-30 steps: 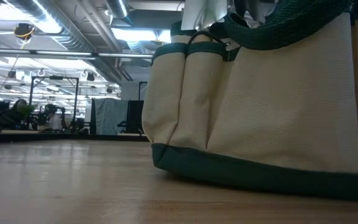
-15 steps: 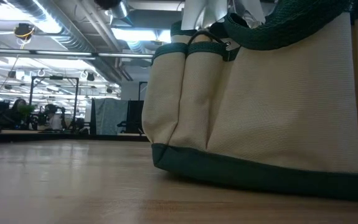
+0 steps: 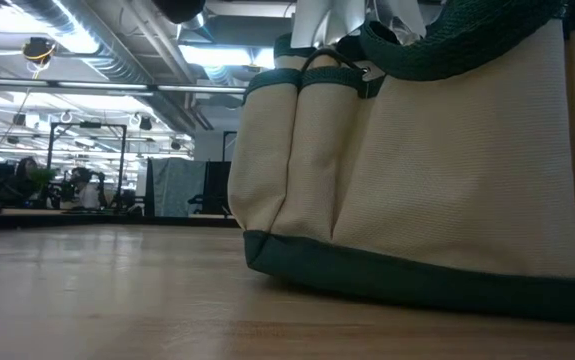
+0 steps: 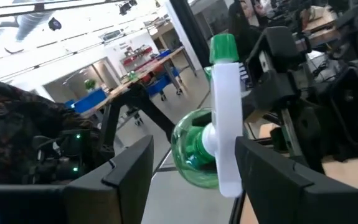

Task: Pick & Place Garden tools in Gardening bag
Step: Put the green spray bottle into the green gardening bag

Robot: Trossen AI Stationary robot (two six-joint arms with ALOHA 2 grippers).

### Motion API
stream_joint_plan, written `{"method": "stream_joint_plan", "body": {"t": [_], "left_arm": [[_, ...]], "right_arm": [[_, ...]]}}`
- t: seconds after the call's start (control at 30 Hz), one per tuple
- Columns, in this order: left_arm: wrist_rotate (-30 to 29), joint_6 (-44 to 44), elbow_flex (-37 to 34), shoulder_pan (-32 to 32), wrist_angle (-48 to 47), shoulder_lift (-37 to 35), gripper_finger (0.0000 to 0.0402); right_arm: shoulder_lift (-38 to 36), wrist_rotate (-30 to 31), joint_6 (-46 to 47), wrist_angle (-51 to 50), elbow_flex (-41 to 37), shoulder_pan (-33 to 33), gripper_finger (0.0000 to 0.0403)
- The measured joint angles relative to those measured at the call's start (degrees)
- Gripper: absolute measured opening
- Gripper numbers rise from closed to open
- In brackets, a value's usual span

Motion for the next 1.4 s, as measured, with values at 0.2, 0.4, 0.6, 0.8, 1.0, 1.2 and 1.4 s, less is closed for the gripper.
{"method": "stream_joint_plan", "body": {"t": [0.2,0.4,0.6,0.8,1.0,1.2,1.4], "left_arm": [[1.1,0.3,0.0,-0.2,0.2,0.0,0.0145],[0.5,1.8,0.0,-0.8,0.1,-0.2,0.0145],[-0.4,1.0,0.0,-1.2,-0.5,-0.1,0.0145],[0.2,1.0,0.0,-1.7,-0.4,-0.1,0.0145],[0.6,0.6,0.0,-2.1,-0.3,-0.1,0.0145],[1.4,-0.1,0.0,-2.2,-0.3,-0.1,0.0145],[1.5,0.0,0.0,-2.3,-0.3,-0.1,0.0145]], "right_arm": [[3.3,-1.2,-0.2,-0.2,2.2,-1.0,0.0228],[5.3,-2.4,-1.0,0.2,3.6,-1.7,0.0228],[5.2,-2.2,-1.1,-2.9,3.6,-2.4,0.0228],[4.7,-2.2,-1.3,-2.6,3.6,-2.9,0.0228],[4.7,-2.3,-1.3,-2.7,3.6,-3.2,0.0228],[4.7,-2.5,0.8,-2.4,3.6,-3.9,0.0229],[5.8,-5.6,4.0,-0.8,3.6,-4.8,0.0229]]}}
